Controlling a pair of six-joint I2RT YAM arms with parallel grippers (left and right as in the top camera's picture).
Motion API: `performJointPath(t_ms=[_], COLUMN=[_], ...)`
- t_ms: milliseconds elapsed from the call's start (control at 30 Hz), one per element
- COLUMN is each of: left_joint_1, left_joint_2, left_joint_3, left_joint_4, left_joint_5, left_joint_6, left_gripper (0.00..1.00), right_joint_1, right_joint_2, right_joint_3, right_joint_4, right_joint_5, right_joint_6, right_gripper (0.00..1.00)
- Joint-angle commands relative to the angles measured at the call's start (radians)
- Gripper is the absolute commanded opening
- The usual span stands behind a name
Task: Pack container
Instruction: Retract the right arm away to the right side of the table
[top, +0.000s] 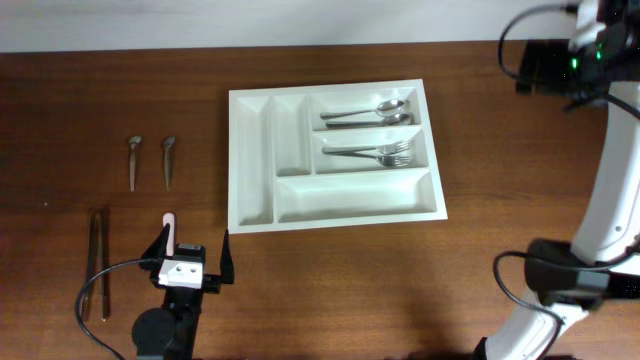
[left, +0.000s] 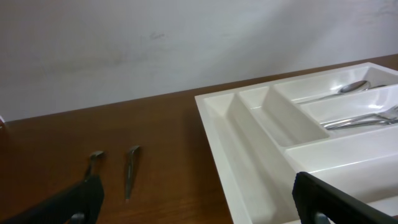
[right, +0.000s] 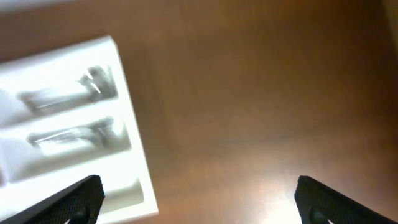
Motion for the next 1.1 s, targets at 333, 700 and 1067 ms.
performJointPath(t_ms=[333, 700, 1067], left_joint_1=[0.006, 0.006, 0.006], left_joint_2=[-0.005, -0.005, -0.005], left_joint_3=[-0.005, -0.005, -0.005], left_joint_4=[-0.002, -0.002, -0.002], left_joint_5=[0.004, 0.005, 0.005], left_joint_6=[0.013, 0.013, 0.013], left_gripper=[0.99, 0.99, 0.99], right_joint_1=[-0.194, -0.338, -0.397], right_joint_2=[0.0, 0.005, 0.005], right_joint_3=[-0.517, -0.539, -0.539], right_joint_4=[0.143, 0.272, 0.314], right_joint_5=[0.074, 0.079, 0.051], right_joint_6=[-0.135, -0.133, -0.133], right_gripper=[0.99, 0.99, 0.99])
